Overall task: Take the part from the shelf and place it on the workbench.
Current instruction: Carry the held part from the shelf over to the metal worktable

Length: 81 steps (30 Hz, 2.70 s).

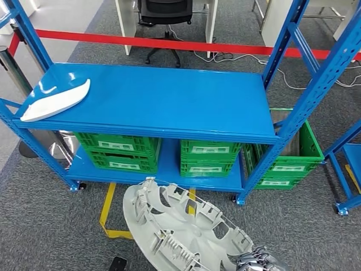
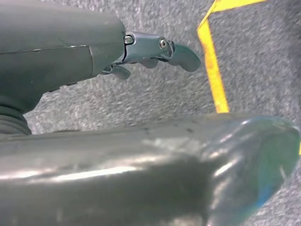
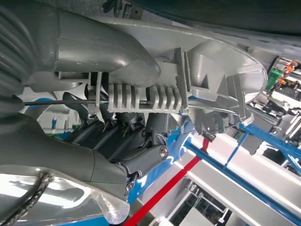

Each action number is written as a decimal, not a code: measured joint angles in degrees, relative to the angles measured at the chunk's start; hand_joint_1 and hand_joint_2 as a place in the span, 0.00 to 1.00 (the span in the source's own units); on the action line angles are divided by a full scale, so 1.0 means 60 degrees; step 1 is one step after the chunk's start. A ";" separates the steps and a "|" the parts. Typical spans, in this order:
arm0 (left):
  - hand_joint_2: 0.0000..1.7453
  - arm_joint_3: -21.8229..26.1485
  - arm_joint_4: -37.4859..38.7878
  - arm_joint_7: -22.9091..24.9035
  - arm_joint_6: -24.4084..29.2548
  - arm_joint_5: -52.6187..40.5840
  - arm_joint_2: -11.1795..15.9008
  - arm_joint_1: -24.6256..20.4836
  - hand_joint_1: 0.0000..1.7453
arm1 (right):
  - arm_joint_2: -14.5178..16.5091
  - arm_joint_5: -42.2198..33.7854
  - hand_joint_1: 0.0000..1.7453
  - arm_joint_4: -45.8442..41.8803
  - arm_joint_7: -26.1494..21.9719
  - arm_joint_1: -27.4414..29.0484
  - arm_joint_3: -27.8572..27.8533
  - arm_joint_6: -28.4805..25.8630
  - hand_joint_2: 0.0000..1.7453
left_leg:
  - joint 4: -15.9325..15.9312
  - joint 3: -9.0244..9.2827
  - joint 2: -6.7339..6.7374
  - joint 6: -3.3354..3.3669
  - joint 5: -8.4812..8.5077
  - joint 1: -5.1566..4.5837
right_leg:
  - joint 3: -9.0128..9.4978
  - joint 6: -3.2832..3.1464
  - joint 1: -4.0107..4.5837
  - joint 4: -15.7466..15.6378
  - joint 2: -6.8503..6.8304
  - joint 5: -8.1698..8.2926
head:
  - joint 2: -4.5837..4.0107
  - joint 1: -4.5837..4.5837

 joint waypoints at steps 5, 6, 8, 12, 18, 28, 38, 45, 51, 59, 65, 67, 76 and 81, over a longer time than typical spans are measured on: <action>0.00 0.0028 -0.0005 0.0037 0.0049 -0.0085 -0.0024 0.0009 0.00 | 0.0000 0.0004 1.00 0.0003 0.0003 0.0042 0.0000 -0.0065 1.00 | 0.0061 -0.0566 0.0039 0.0073 0.0404 -0.0146 | 0.0417 -0.0104 0.0066 0.1033 0.0000 -0.0338 | 0.0000 0.0008; 0.00 0.0032 -0.0005 0.0046 0.0058 -0.0090 -0.0035 0.0008 0.00 | 0.0000 0.0005 1.00 0.0003 0.0003 0.0050 0.0000 -0.0079 1.00 | 0.0077 -0.0629 0.0040 0.0069 0.0462 -0.0167 | 0.0953 -0.0187 0.0111 0.0359 -0.0001 -0.0130 | 0.0000 0.0008; 0.00 0.0043 -0.0006 0.0055 0.0084 -0.0096 -0.0072 0.0005 0.00 | 0.0000 0.0016 1.00 0.0001 0.0003 0.0054 0.0000 -0.0100 1.00 | 0.0123 -0.0724 0.0039 0.0021 0.0569 -0.0212 | 0.1942 -0.0343 0.0197 -0.1026 -0.0017 -0.0049 | 0.0000 0.0004; 0.00 0.0061 -0.0008 0.0057 0.0103 -0.0105 -0.0099 0.0009 0.00 | 0.0000 0.0037 1.00 -0.0001 0.0001 0.0128 0.0000 -0.0107 1.00 | 0.0168 -0.0856 0.0024 -0.0175 0.0735 -0.0212 | 0.2142 -0.0500 0.0222 -0.1708 -0.0047 -0.0005 | 0.0000 0.0008; 0.00 0.0074 -0.0009 0.0061 0.0108 -0.0104 -0.0084 0.0012 0.00 | 0.0000 0.0042 1.00 -0.0001 0.0003 0.0176 0.0000 -0.0105 1.00 | 0.2657 -0.1431 -0.0044 -0.0540 -0.1072 -0.0007 | 0.1578 -0.0658 0.0157 -0.1640 -0.0108 0.0480 | 0.0000 -0.0067; 0.00 0.0077 -0.0042 0.0061 0.0099 -0.0178 -0.0096 -0.0003 0.00 | 0.0000 0.0118 1.00 -0.0001 0.0045 0.0259 0.0001 -0.0225 1.00 | 0.0122 0.0076 -0.0087 -0.0193 -0.0124 0.0027 | 0.0772 -0.0134 0.0071 -0.1113 -0.0066 0.0720 | 0.0000 -0.0044; 0.00 0.0082 -0.0046 0.0061 0.0005 -0.0197 -0.0130 -0.0032 0.00 | -0.0002 0.0260 1.00 -0.0028 0.0259 0.0377 0.0147 -0.0487 1.00 | 0.0156 -0.1032 -0.0011 0.0026 0.0788 -0.0168 | 0.1979 -0.0408 0.0225 -0.0801 -0.0031 -0.0195 | 0.0000 -0.0015; 0.00 0.0086 -0.0048 0.0085 -0.0068 -0.0281 -0.0138 -0.0055 0.00 | -0.0049 0.0280 1.00 -0.0090 0.0481 0.0389 0.0375 -0.0796 1.00 | 0.0742 -0.1391 -0.0062 -0.0349 0.0344 -0.0143 | 0.2247 -0.0627 0.0199 -0.1993 -0.0077 0.0053 | 0.0000 -0.0049; 0.00 0.0096 -0.0051 0.0185 -0.0115 -0.0282 -0.0105 -0.0059 0.00 | -0.0087 0.0271 1.00 -0.0092 0.0581 0.0387 0.0580 -0.0984 1.00 | 0.2095 -0.1086 -0.0073 -0.0640 -0.0464 0.0091 | 0.1728 -0.0583 0.0157 -0.1618 -0.0095 0.0285 | 0.0000 -0.0084; 0.00 0.0138 -0.0065 0.0180 -0.0120 -0.0324 -0.0124 -0.0062 0.00 | -0.0244 0.0279 1.00 -0.0109 0.0685 0.0353 0.0737 -0.1204 1.00 | 0.0191 -0.0114 -0.0107 -0.0381 -0.0079 0.0066 | 0.1280 -0.0484 0.0153 -0.1337 -0.0087 0.0351 | 0.0000 -0.0058; 0.00 0.0159 -0.0070 0.0127 -0.0133 -0.0393 -0.0146 -0.0069 0.00 | -0.0342 0.0281 1.00 -0.0114 0.0717 0.0358 0.0852 -0.1350 1.00 | 0.0181 -0.0179 -0.0093 -0.0249 -0.0001 0.0001 | 0.1220 -0.0381 0.0109 -0.1441 -0.0061 0.0567 | 0.0000 -0.0030; 0.00 0.0167 -0.0070 0.0128 -0.0164 -0.0393 -0.0146 -0.0070 0.00 | -0.0354 0.0280 1.00 -0.0114 0.0735 0.0358 0.0874 -0.1407 1.00 | 0.0189 -0.0202 -0.0090 -0.0213 0.0032 -0.0023 | 0.1240 -0.0237 0.0083 -0.1456 -0.0052 0.0634 | 0.0000 -0.0032; 0.00 0.0218 -0.0070 0.0130 -0.0138 -0.0475 -0.0146 -0.0077 0.00 | -0.0485 0.0289 1.00 -0.0116 0.1004 0.0367 0.1119 -0.1711 1.00 | 0.0199 -0.0294 -0.0090 -0.0233 0.0104 -0.0033 | 0.1162 -0.0152 0.0074 -0.1404 -0.0052 0.0688 | 0.0000 -0.0038; 0.00 0.0232 -0.0070 0.0130 -0.0199 -0.0496 -0.0147 -0.0079 0.00 | -0.0556 0.0294 1.00 -0.0117 0.1123 0.0368 0.1234 -0.1831 1.00 | 0.0198 -0.0340 -0.0090 -0.0274 0.0131 -0.0030 | 0.1107 -0.0155 0.0075 -0.1363 -0.0052 0.0689 | 0.0000 -0.0038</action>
